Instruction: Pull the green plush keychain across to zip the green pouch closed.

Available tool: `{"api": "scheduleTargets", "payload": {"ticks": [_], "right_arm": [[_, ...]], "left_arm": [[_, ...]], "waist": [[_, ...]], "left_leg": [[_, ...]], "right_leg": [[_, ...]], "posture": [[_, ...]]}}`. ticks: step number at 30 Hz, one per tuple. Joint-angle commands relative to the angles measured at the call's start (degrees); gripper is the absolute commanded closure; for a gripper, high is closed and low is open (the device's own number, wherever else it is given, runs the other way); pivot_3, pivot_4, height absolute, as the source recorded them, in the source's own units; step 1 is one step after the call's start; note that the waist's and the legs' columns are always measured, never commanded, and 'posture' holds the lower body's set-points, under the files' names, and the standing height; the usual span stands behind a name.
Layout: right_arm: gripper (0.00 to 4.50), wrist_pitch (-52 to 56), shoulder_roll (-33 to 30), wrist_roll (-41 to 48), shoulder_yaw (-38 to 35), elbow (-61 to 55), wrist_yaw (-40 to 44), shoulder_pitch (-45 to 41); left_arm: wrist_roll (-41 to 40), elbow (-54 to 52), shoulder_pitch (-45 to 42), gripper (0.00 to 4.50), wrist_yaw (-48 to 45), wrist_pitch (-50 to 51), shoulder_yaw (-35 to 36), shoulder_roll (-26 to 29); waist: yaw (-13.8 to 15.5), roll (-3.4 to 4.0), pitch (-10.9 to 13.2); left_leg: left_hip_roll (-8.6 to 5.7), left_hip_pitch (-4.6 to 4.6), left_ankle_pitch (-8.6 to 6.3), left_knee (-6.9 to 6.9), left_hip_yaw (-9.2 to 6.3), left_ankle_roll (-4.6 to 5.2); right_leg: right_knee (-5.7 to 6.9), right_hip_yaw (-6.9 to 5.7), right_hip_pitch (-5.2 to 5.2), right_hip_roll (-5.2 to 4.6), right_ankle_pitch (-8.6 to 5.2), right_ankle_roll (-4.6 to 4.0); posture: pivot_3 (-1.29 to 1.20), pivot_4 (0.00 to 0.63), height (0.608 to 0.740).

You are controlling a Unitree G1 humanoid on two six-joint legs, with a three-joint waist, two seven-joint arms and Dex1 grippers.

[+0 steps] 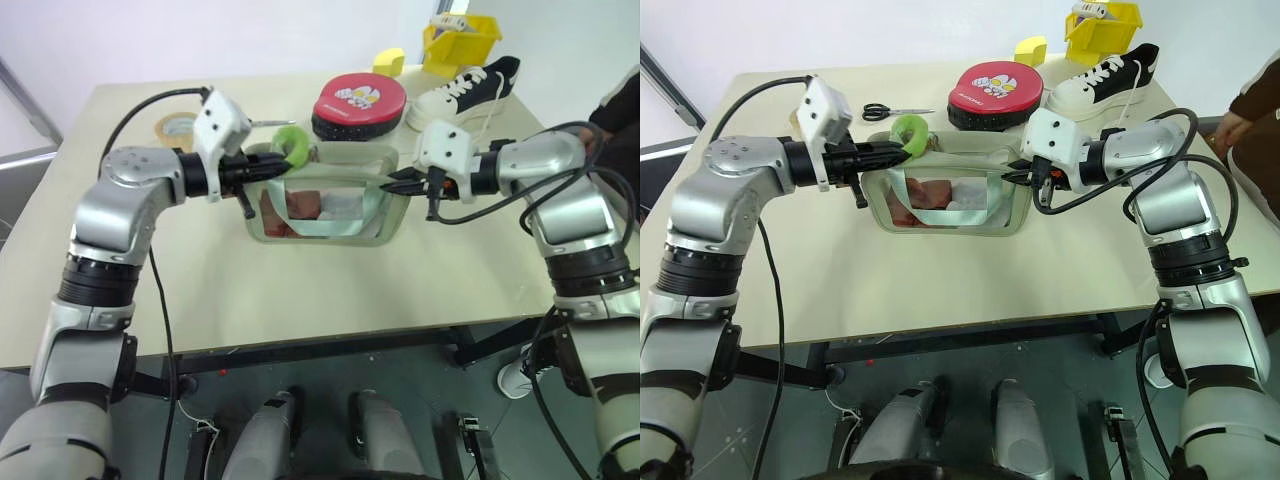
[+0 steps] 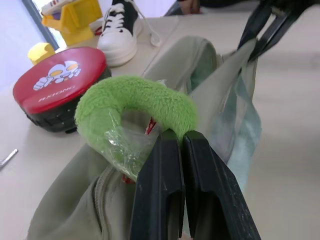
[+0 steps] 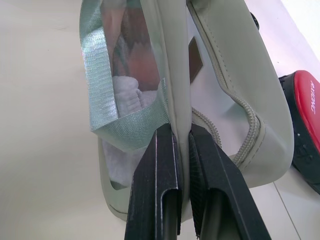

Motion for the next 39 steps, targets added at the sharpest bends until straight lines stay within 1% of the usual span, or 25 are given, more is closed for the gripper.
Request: {"api": "scheduleTargets", "payload": {"ticks": [1, 2, 3, 4, 5, 9, 11, 13, 14, 17, 21, 23, 26, 27, 28, 31, 32, 38, 39], "right_arm": [[4.5, -0.5, -0.3, 0.0, -0.8, -1.1, -0.5, -1.4], [4.5, -0.5, -0.3, 0.0, -0.8, -1.2, -0.5, -1.2], [4.5, -0.4, -0.4, 0.0, -0.8, -1.3, -0.6, -1.1], [4.5, -0.5, -0.4, 0.0, -0.8, -1.3, -0.6, -1.1], [4.5, -0.6, -0.4, -0.2, -0.7, -1.4, -0.6, -1.0], [4.5, -0.5, -0.3, -0.1, -0.5, -1.7, -0.7, -1.0], [4.5, -0.7, -0.2, -0.2, -0.5, -1.6, -0.6, -1.1], [4.5, -0.9, 0.1, -0.3, -0.2, -1.4, -0.5, -1.4], [4.5, -1.0, 0.2, -0.3, -0.1, -1.4, -0.5, -1.5], [4.5, -1.0, 0.5, -0.4, 0.2, -1.4, -0.4, -1.8], [4.5, -0.6, 0.4, -0.4, 0.1, -1.8, 0.0, -1.9], [4.5, -0.3, 0.3, -0.4, 0.0, -2.2, 0.1, -1.8], [4.5, 0.2, 0.1, -0.3, -0.1, -2.9, 0.2, -1.7], [4.5, 0.4, 0.1, -0.3, -0.1, -3.0, 0.2, -1.6], [4.5, 0.6, 0.0, -0.3, -0.2, -3.2, 0.1, -1.6], [4.5, 1.1, -0.1, -0.3, -0.3, -3.7, -0.1, -1.4], [4.5, 1.3, -0.1, -0.3, -0.4, -3.8, -0.2, -1.4], [4.5, 2.0, -0.2, -0.1, -0.7, -3.6, -0.3, -1.9], [4.12, 2.3, -0.4, 0.0, -0.8, -3.3, -0.1, -2.3]], "left_arm": [[0.9, 0.8, -1.9, 2.66, -0.8, -1.7, 1.1, 0.6], [1.4, 0.9, -2.2, 2.16, -1.0, -1.8, 1.3, 1.2], [1.5, 0.9, -2.7, 1.8, -1.2, -1.5, 1.6, 1.8], [1.5, 0.6, -3.0, 1.22, -2.1, -1.1, 1.9, 2.8], [1.5, -0.2, -3.1, 0.84, -3.2, -1.1, 2.1, 3.9], [-0.6, -3.6, -3.0, 0.84, -6.4, 2.0, 4.0, 8.7], [-1.0, -4.0, -2.2, 0.84, -8.0, 2.9, 5.3, 11.9], [-0.2, -1.4, 1.4, 0.84, -9.8, 0.8, 6.3, 14.9], [0.8, 0.0, 2.9, 0.84, -9.6, -0.8, 6.1, 15.0], [2.1, 2.3, 4.3, 0.84, -7.0, -2.9, 5.3, 12.2], [4.7, 6.1, 3.5, 0.84, -3.7, -6.4, 4.1, 6.8], [4.9, 6.8, 3.2, 0.84, -3.4, -6.8, 3.8, 5.1], [4.8, 6.7, 3.7, 1.6, -4.0, -6.7, 3.6, 4.1], [4.5, 6.5, 3.9, 2.14, -4.4, -6.4, 3.8, 4.0], [4.2, 6.2, 4.0, 2.49, -4.8, -6.2, 4.0, 4.1], [4.0, 5.4, 4.3, 4.1, -5.4, -5.6, 4.4, 4.7], [4.0, 5.4, 4.2, 4.47, -5.5, -5.6, 4.5, 4.8], [4.3, 4.8, 3.9, 4.47, -4.9, -4.3, 4.2, 4.7], [4.4, 4.6, 4.0, 4.49, -4.7, -4.2, 4.1, 4.6]], "waist": [[0.0, 0.0, 0.0], [0.0, 0.0, 0.0], [0.0, 0.0, 0.0], [-0.1, 0.0, 0.0], [-0.1, 0.0, 0.0], [-0.3, 0.0, 0.0], [-0.3, 0.0, 0.0], [-0.5, 0.01, 0.0], [-0.5, 0.03, 0.0], [-0.2, 0.04, 0.0], [0.7, -0.03, 0.0], [0.9, -0.03, 0.0], [0.8, -0.03, 0.0], [0.8, -0.03, 0.0], [0.8, -0.03, 0.0], [0.9, -0.03, 0.0], [0.9, -0.03, 0.0], [0.9, -0.03, 0.0], [0.9, -0.03, 0.0]], "left_leg": [[0.0, 0.0, 0.0, 0.0, 0.0, 0.0], [0.0, 0.0, 0.0, 0.0, 0.0, 0.0], [0.0, 0.0, 0.0, 0.0, 0.0, 0.01], [0.0, -0.01, 0.0, 0.0, 0.0, 0.01], [0.0, -0.01, 0.0, 0.0, -0.01, 0.01], [0.0, -0.01, -0.01, -0.02, 0.0, 0.01], [0.0, -0.01, -0.01, -0.02, 0.0, 0.01], [0.0, -0.01, -0.01, -0.02, 0.0, 0.01], [0.0, 0.01, -0.01, -0.06, 0.01, 0.02], [0.01, 0.05, -0.01, -0.07, 0.0, 0.02], [-0.01, 0.01, -0.02, 0.07, -0.04, 0.03], [0.0, 0.01, -0.03, 0.06, -0.01, 0.04], [0.0, 0.0, -0.03, 0.05, 0.02, 0.04], [0.0, 0.0, -0.03, 0.04, 0.02, 0.04], [0.0, 0.0, -0.03, 0.04, 0.01, 0.04], [0.0, 0.0, -0.03, 0.04, 0.01, 0.04], [0.0, 0.0, -0.03, 0.04, 0.02, 0.04], [0.0, 0.0, -0.03, 0.04, 0.02, 0.04], [0.0, 0.0, -0.03, 0.04, 0.01, 0.04]], "right_leg": [[0.0, 0.0, 0.0, 0.0, 0.0, 0.0], [0.0, -0.01, 0.0, 0.0, 0.0, 0.0], [0.0, -0.01, 0.0, 0.0, 0.0, 0.0], [0.0, -0.02, -0.01, 0.0, 0.0, 0.0], [0.0, -0.02, -0.01, 0.0, 0.0, 0.0], [-0.01, -0.02, -0.03, 0.01, 0.0, 0.0], [0.0, -0.02, -0.03, 0.01, -0.01, 0.0], [-0.01, -0.03, -0.03, 0.01, -0.01, 0.0], [-0.01, -0.02, -0.03, 0.01, -0.01, 0.0], [0.01, -0.01, 0.0, 0.01, -0.02, -0.01], [-0.03, -0.04, 0.07, 0.0, -0.01, -0.01], [-0.02, -0.03, 0.04, 0.0, -0.01, 0.0], [-0.02, -0.01, 0.01, 0.0, 0.0, 0.0], [-0.02, -0.01, 0.0, 0.0, 0.0, 0.0], [-0.02, -0.01, 0.0, 0.0, 0.0, 0.0], [-0.02, -0.02, 0.0, 0.0, 0.0, 0.0], [-0.02, -0.02, 0.0, 0.0, 0.0, 0.0], [-0.02, -0.02, 0.0, 0.0, 0.0, 0.0], [-0.02, -0.02, 0.0, 0.0, 0.0, 0.0]], "posture": [[0.0, 0.15, 0.74], [0.0, 0.15, 0.74], [0.0, 0.15, 0.74], [0.0, 0.15, 0.74], [0.0, 0.15, 0.74], [0.0, 0.15, 0.74], [0.0, 0.15, 0.74], [0.0, 0.15, 0.74], [0.0, 0.15, 0.74], [0.0, 0.15, 0.74], [0.0, 0.15, 0.74], [0.0, 0.15, 0.74], [0.0, 0.15, 0.74], [0.0, 0.15, 0.74], [0.0, 0.15, 0.74], [0.0, 0.15, 0.74], [0.0, 0.15, 0.74], [0.0, 0.15, 0.74], [0.0, 0.15, 0.74]]}}
